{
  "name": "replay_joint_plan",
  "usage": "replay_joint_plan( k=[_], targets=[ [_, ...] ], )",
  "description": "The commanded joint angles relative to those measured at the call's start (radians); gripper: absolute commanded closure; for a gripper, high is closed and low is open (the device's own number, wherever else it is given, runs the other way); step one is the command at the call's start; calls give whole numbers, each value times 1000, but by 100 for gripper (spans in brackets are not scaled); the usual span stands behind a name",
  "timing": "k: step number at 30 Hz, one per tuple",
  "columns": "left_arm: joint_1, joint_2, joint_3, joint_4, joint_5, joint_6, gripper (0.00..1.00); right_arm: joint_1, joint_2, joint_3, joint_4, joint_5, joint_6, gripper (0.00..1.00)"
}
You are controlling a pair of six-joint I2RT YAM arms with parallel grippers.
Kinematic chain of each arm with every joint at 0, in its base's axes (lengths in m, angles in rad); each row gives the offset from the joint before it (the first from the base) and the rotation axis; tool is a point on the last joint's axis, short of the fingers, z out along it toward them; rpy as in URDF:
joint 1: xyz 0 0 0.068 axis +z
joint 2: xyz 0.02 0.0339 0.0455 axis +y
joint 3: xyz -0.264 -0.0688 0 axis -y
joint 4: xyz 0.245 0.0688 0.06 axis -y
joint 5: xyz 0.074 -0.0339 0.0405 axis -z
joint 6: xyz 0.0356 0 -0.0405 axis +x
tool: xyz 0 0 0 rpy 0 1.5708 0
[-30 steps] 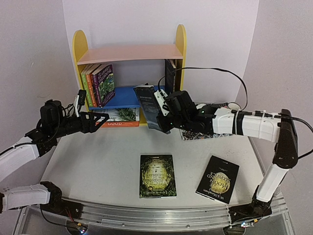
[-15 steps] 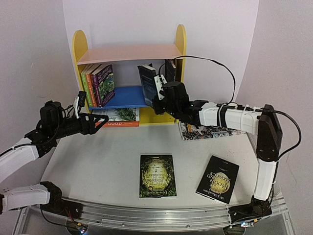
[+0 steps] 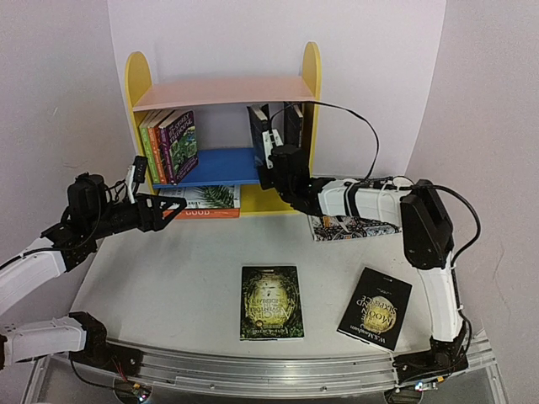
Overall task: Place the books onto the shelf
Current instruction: Place the book on the book pile on the shelf.
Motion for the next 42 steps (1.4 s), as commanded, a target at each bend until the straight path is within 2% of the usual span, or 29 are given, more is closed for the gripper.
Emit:
replay_joint_plan(
  k=[1, 9, 20, 23, 26, 29, 42],
  targets=[
    [3, 7, 39, 7, 19, 3, 15, -12, 26, 145, 203, 105, -29, 100],
    [2, -9, 53, 7, 14, -56, 13, -47, 124, 249, 207, 189, -13, 100],
    [2, -89, 188, 8, -126, -461, 7, -90, 177, 284, 206, 197, -1, 100],
    [2, -125, 203, 7, -186, -529, 6, -91, 198, 301, 204, 216, -5, 100],
    [2, -162, 216, 7, -231, -584, 3, -92, 205, 303, 203, 240, -11, 95],
    [2, -185, 230, 7, -256, -606, 1, -94, 214, 309, 204, 256, -14, 95],
    [1, -151, 247, 6, -258, -669, 0, -110, 212, 312, 187, 342, -1, 92]
  ],
)
